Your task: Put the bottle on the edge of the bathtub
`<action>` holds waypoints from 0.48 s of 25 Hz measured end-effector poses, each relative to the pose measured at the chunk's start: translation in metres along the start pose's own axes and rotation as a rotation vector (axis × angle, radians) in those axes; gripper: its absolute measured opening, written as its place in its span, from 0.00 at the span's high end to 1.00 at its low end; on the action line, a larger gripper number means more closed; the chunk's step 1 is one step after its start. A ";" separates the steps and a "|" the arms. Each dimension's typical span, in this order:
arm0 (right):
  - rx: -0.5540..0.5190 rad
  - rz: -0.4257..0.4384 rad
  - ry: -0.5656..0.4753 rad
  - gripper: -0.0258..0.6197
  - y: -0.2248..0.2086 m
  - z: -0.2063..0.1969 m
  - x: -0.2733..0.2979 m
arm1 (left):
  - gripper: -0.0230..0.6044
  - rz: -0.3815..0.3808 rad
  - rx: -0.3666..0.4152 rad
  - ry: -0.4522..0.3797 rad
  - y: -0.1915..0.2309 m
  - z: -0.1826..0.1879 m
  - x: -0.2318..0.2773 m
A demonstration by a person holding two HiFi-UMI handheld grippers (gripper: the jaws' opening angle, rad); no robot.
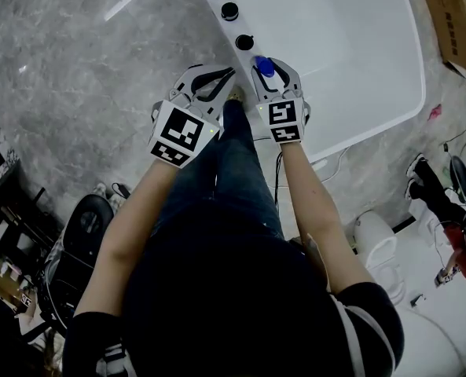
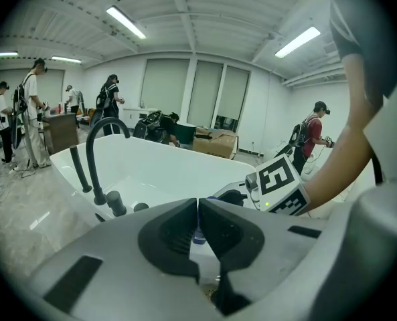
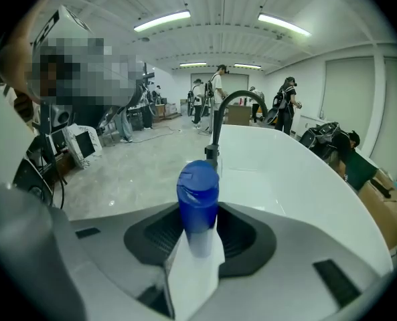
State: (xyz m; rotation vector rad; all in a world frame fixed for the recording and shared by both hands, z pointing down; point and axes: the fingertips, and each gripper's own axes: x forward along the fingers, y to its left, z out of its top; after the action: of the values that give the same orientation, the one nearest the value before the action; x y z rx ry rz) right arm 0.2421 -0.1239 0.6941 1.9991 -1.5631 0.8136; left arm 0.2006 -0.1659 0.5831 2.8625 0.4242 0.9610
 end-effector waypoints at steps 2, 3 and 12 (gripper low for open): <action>0.004 -0.004 0.006 0.70 -0.001 -0.002 0.001 | 0.91 -0.002 -0.004 0.000 0.002 -0.002 0.000; 0.006 -0.006 0.009 0.70 0.000 -0.003 0.002 | 0.91 -0.003 -0.007 0.000 0.002 -0.004 0.000; 0.005 -0.039 0.005 0.58 0.001 0.006 -0.013 | 0.91 0.020 -0.010 -0.023 0.007 -0.001 -0.018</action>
State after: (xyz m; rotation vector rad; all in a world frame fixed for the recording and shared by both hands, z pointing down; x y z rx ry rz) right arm 0.2398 -0.1190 0.6802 2.0230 -1.5160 0.8077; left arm 0.1877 -0.1777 0.5750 2.8707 0.3886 0.9300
